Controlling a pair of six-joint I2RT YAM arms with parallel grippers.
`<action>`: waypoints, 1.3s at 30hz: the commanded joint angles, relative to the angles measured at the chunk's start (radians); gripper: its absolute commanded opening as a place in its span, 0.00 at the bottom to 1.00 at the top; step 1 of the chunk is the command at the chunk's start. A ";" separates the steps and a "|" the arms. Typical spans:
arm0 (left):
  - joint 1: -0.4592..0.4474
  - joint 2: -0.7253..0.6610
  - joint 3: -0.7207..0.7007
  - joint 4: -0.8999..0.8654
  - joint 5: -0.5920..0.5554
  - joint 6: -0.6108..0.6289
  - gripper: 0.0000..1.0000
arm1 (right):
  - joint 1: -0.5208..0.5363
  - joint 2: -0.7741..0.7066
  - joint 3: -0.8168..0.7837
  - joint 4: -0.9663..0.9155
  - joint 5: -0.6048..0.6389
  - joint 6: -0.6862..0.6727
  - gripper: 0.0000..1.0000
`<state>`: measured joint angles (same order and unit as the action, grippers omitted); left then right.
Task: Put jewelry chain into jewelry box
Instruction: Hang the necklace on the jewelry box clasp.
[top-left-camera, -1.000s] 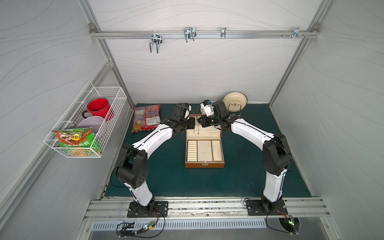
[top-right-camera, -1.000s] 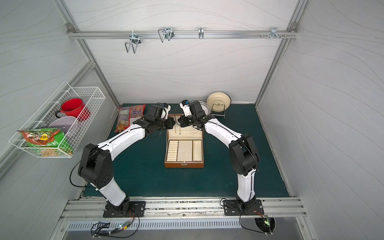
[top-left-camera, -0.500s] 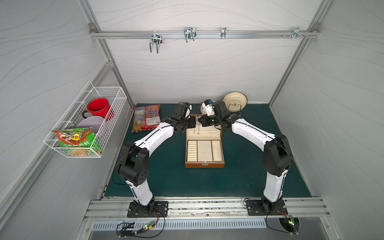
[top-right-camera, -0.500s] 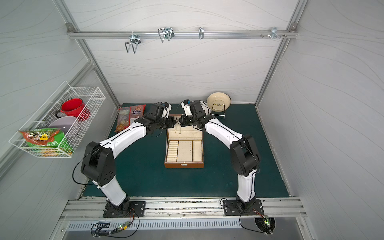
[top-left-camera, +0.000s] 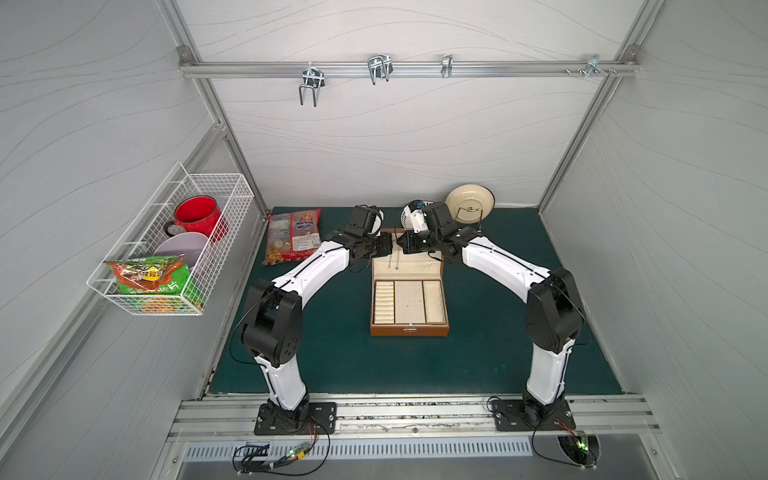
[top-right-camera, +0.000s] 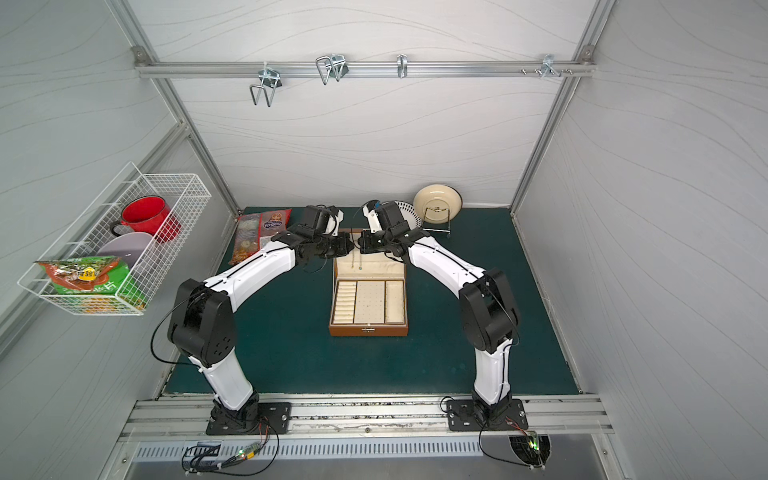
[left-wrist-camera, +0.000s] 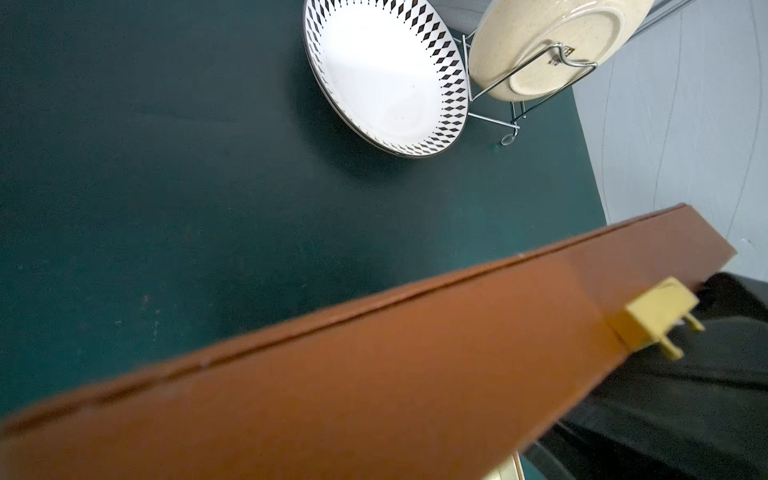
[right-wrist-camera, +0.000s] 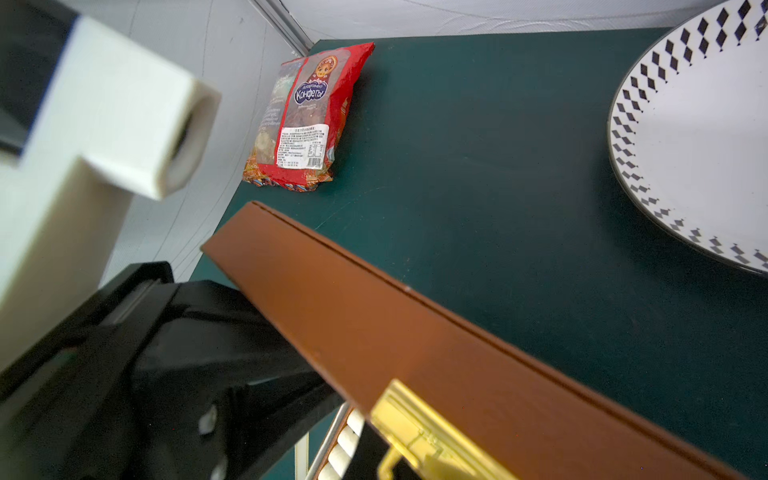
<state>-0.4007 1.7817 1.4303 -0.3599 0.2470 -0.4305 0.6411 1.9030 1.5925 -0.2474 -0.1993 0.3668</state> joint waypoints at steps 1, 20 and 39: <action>0.022 0.018 0.014 -0.037 -0.023 -0.012 0.00 | -0.004 0.011 0.024 -0.011 0.031 0.002 0.00; 0.022 0.002 -0.055 -0.010 0.000 -0.014 0.00 | -0.003 0.004 0.008 -0.013 0.018 -0.020 0.23; 0.019 -0.015 -0.030 0.021 0.031 -0.019 0.00 | 0.007 -0.107 -0.093 0.037 0.026 -0.052 0.25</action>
<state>-0.3843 1.7805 1.3701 -0.3592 0.2672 -0.4465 0.6422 1.8370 1.5227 -0.2348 -0.1833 0.3313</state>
